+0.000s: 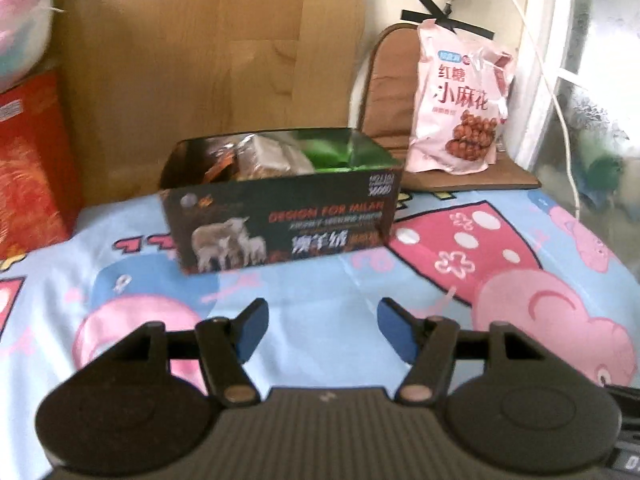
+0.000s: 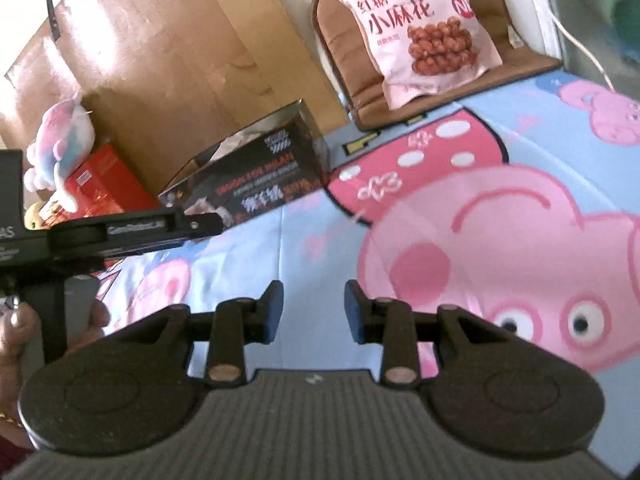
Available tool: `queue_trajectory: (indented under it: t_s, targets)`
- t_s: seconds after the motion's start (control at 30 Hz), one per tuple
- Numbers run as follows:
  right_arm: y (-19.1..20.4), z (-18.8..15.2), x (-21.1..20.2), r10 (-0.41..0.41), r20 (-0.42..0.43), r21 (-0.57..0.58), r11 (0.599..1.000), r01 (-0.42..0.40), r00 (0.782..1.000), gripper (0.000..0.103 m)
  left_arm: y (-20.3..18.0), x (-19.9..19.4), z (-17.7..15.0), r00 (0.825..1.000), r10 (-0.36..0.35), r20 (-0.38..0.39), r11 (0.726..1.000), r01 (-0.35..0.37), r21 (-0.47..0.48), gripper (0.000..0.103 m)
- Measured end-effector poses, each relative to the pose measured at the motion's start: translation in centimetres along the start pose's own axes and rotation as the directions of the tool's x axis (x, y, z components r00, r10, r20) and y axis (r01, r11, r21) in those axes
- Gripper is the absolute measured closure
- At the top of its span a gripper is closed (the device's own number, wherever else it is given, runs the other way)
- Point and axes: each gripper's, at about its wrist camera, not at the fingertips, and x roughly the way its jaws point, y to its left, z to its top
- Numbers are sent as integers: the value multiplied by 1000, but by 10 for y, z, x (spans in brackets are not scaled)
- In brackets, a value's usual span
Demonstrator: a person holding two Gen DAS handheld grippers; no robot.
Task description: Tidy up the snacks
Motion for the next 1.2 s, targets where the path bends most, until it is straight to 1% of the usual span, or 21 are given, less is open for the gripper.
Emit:
queue_trajectory:
  t_s: [0.03, 0.07, 0.1, 0.13, 0.17, 0.3, 0.37, 0.4, 0.43, 0.53, 0.57, 0.6, 0.63, 0.73, 0.77, 0.83, 0.9, 0.97, 1.07, 1.2]
  targets:
    - [-1, -1, -2, 20, -2, -1, 1000, -20, 1000, 67, -1, -5, -5, 1000, 27, 6, 1000, -27, -6, 34]
    - [-2, -4, -5, 46, -3, -7, 999, -47, 999, 66, -2, -9, -11, 998, 54, 12, 998, -53, -16, 23]
    - [-2, -7, -7, 73, -9, -16, 997, -73, 997, 64, -3, -14, -17, 996, 83, 19, 996, -83, -27, 18]
    - [-3, -8, -7, 91, -16, -25, 995, -92, 996, 62, -6, -19, -23, 993, 116, 24, 993, -115, -35, 18]
    - [-4, -10, -7, 110, -26, -39, 993, -111, 994, 58, -7, -22, -26, 990, 139, 23, 990, -138, -35, 18]
    - [-15, -5, -1, 165, -33, -67, 984, -167, 986, 57, -15, -21, -38, 972, 236, -2, 970, -236, -56, 18]
    - [-20, 2, 7, 169, -5, -103, 980, -168, 986, 54, -17, -15, -42, 961, 276, -15, 959, -277, -67, 17]
    - [-22, 7, 15, 155, 16, -128, 980, -152, 988, 52, -18, -10, -44, 952, 304, -22, 950, -305, -68, 17]
    - [-24, 10, 21, 149, 31, -146, 979, -143, 988, 52, -18, -6, -46, 946, 322, -23, 944, -323, -70, 17]
    - [-30, 23, 44, 144, 84, -214, 969, -124, 986, 52, -18, 12, -54, 939, 343, -23, 934, -344, -99, 14]
    - [-35, 26, 51, 155, 75, -201, 970, -137, 985, 51, -18, 18, -57, 937, 350, -21, 930, -350, -115, 9]
    - [-40, 29, 53, 202, 58, -175, 966, -189, 978, 51, -19, 19, -59, 930, 369, -8, 921, -367, -130, 7]
    - [-44, 29, 50, 234, 63, -177, 959, -220, 970, 51, -21, 19, -56, 924, 382, -3, 918, -380, -118, 8]
    - [-56, 27, 41, 269, 90, -148, 956, -254, 959, 46, -26, 22, -54, 908, 418, -7, 904, -417, -98, 4]
    - [-61, 28, 40, 287, 91, -131, 953, -275, 953, 46, -26, 22, -54, 906, 422, -6, 902, -421, -95, 3]
    - [-65, 30, 43, 331, 55, -96, 941, -325, 942, 45, -28, 20, -55, 902, 432, -5, 898, -431, -94, 3]
    - [-67, 32, 46, 362, 34, -71, 931, -359, 931, 45, -28, 20, -55, 900, 436, -6, 896, -434, -95, 2]
    - [-69, 32, 44, 376, 38, -57, 926, -373, 926, 45, -27, 21, -54, 900, 435, -11, 895, -434, -102, 1]
    - [-71, 32, 43, 395, 45, -48, 918, -393, 918, 45, -21, 21, -54, 909, 416, -18, 902, -414, -123, 1]
    - [-73, 31, 40, 388, 64, -29, 922, -387, 920, 45, -18, 21, -54, 915, 403, -23, 905, -402, -137, 0]
